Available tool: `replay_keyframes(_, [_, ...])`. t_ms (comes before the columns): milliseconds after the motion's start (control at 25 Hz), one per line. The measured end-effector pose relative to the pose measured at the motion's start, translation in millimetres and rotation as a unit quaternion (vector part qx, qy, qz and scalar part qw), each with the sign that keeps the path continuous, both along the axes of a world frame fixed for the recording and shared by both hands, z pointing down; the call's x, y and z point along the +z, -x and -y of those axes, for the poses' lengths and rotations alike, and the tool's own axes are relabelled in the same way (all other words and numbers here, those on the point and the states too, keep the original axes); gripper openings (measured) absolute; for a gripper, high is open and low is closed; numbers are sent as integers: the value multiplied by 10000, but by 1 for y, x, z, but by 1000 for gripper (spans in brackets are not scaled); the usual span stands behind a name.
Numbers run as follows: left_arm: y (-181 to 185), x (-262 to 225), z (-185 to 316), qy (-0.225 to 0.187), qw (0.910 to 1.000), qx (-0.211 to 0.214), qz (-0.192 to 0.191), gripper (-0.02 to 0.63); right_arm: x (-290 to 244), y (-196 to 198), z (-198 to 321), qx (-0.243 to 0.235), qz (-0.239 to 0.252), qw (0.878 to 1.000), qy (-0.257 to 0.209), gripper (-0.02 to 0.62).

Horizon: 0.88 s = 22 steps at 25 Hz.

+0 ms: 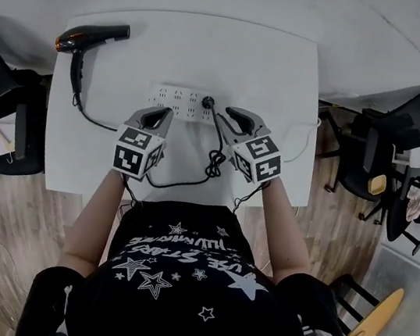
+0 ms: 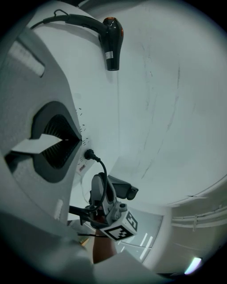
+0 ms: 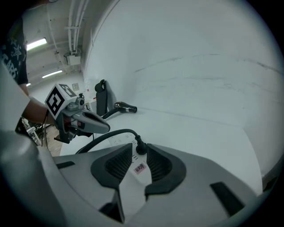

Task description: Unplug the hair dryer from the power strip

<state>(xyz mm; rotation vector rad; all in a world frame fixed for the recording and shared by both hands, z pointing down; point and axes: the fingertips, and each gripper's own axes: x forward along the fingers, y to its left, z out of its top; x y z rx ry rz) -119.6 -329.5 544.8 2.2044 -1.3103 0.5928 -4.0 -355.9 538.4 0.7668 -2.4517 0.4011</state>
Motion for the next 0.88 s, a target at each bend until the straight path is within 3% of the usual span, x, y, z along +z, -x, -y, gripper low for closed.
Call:
replay_keyframes(200, [-4, 12, 6, 120, 9997, -115, 191, 8, 9, 9, 0, -479, -259, 9984, -144, 115])
replay_keyframes(560, [-11, 28, 18, 289, 9971, -217, 675, 8, 16, 6, 6, -610, -215, 9978, -162, 123])
replay_keyframes(880, [-6, 48, 17, 638, 9934, -418, 859, 8, 20, 16, 8, -860, -270, 9954, -321, 123])
